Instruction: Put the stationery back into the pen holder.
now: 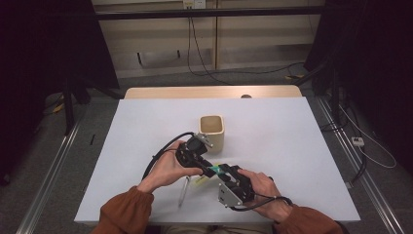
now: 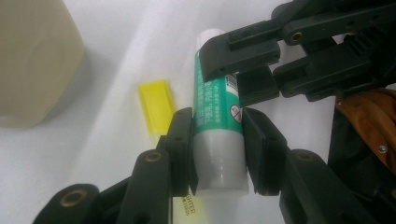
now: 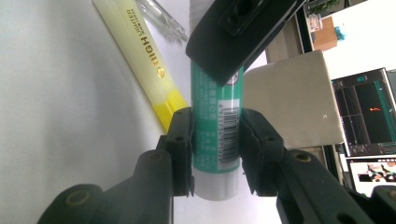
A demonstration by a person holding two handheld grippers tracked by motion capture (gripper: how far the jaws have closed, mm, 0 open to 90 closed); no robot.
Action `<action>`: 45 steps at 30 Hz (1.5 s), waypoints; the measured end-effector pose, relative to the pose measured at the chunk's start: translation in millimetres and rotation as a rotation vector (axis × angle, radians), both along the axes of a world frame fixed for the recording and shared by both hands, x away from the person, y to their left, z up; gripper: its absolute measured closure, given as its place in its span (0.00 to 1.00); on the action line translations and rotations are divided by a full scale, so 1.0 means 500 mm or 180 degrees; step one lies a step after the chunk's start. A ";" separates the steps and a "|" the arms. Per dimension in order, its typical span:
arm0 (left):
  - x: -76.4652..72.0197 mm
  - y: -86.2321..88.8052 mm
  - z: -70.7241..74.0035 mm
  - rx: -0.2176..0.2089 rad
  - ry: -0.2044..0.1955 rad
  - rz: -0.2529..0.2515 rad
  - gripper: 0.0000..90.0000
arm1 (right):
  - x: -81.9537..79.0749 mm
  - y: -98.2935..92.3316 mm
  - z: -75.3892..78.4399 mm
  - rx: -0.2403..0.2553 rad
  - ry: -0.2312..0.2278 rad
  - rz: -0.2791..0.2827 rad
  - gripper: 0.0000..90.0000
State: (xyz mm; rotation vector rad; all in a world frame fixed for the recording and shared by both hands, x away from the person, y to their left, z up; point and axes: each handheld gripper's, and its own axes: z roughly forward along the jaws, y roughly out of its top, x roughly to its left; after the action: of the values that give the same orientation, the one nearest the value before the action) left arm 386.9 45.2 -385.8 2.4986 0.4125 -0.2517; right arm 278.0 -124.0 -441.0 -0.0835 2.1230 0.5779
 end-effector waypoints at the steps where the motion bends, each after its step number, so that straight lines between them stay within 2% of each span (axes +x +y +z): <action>1: 0.000 0.001 -0.001 -0.0019 0.0016 0.0000 0.73 | 0.000 0.000 0.000 -0.0001 0.0008 0.0008 0.75; 2: 0.001 0.003 -0.003 -0.0058 0.0041 0.0028 0.72 | -0.001 0.000 0.000 0.0012 0.0031 -0.0018 0.75; 3: 0.000 0.004 -0.001 -0.0024 0.0012 0.0088 0.71 | -0.001 -0.001 0.000 0.0028 0.0031 -0.0034 0.75; 4: 0.004 0.007 -0.003 -0.0118 0.0062 0.0030 0.68 | 0.002 -0.002 0.001 0.0021 0.0047 -0.0010 0.75; 5: 0.002 0.009 -0.003 -0.0142 0.0057 0.0051 0.66 | 0.003 -0.003 0.001 0.0050 0.0053 -0.0029 0.75; 7: -0.001 0.012 0.000 -0.0105 -0.0066 0.0141 0.58 | 0.006 -0.004 0.002 0.0056 0.0080 -0.0039 0.75; 9: -0.005 0.018 0.004 -0.0132 -0.0095 0.0208 0.48 | 0.008 -0.007 0.003 0.0116 0.0137 -0.0060 0.75; 10: -0.004 0.023 0.007 -0.0118 -0.0148 0.0162 0.47 | 0.009 -0.009 0.004 0.0141 0.0144 -0.0098 0.75; 13: -0.011 0.037 0.010 -0.0179 -0.0244 0.0252 0.36 | 0.015 -0.016 0.006 0.0214 0.0191 -0.0155 0.75; 14: -0.012 0.041 0.010 -0.0227 -0.0236 0.0279 0.33 | 0.017 -0.020 0.008 0.0172 0.0206 -0.0165 0.75; 17: -0.016 0.059 0.010 -0.0212 -0.0415 0.0470 0.24 | 0.020 -0.025 0.009 0.0341 0.0264 -0.0273 0.75; 18: -0.016 0.063 0.010 -0.0220 -0.0435 0.0489 0.22 | 0.022 -0.028 0.010 0.0433 0.0314 -0.0328 0.75; 19: -0.015 0.070 0.006 -0.0304 -0.0425 0.0461 0.21 | 0.025 -0.032 0.013 0.0392 0.0333 -0.0339 0.75; 21: -0.018 0.080 0.000 -0.0305 -0.0506 0.0506 0.19 | 0.028 -0.034 0.011 0.0629 0.0483 -0.0484 0.75; 23: -0.021 0.089 -0.006 -0.0321 -0.0563 0.0616 0.14 | 0.033 -0.042 0.012 0.0684 0.0556 -0.0540 0.75; 27: -0.025 0.112 -0.018 -0.0435 -0.0588 0.0765 0.10 | 0.036 -0.049 0.015 0.0738 0.0582 -0.0571 0.75; 37: -0.049 0.172 -0.033 -0.0609 -0.0722 0.1100 0.07 | 0.047 -0.069 0.024 0.1088 0.0758 -0.0679 0.75; 41: -0.061 0.195 -0.038 -0.0627 -0.0780 0.1183 0.07 | 0.050 -0.076 0.029 0.1227 0.0813 -0.0720 0.75; 45: -0.071 0.216 -0.048 -0.0634 -0.0763 0.1240 0.07 | 0.053 -0.081 0.032 0.1338 0.0866 -0.0758 0.75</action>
State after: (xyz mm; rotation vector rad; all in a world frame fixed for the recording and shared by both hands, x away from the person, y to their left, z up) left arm 351.2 153.4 -409.7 2.1662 0.7210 0.1534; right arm 304.5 -164.3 -425.0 0.5013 2.1790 0.9169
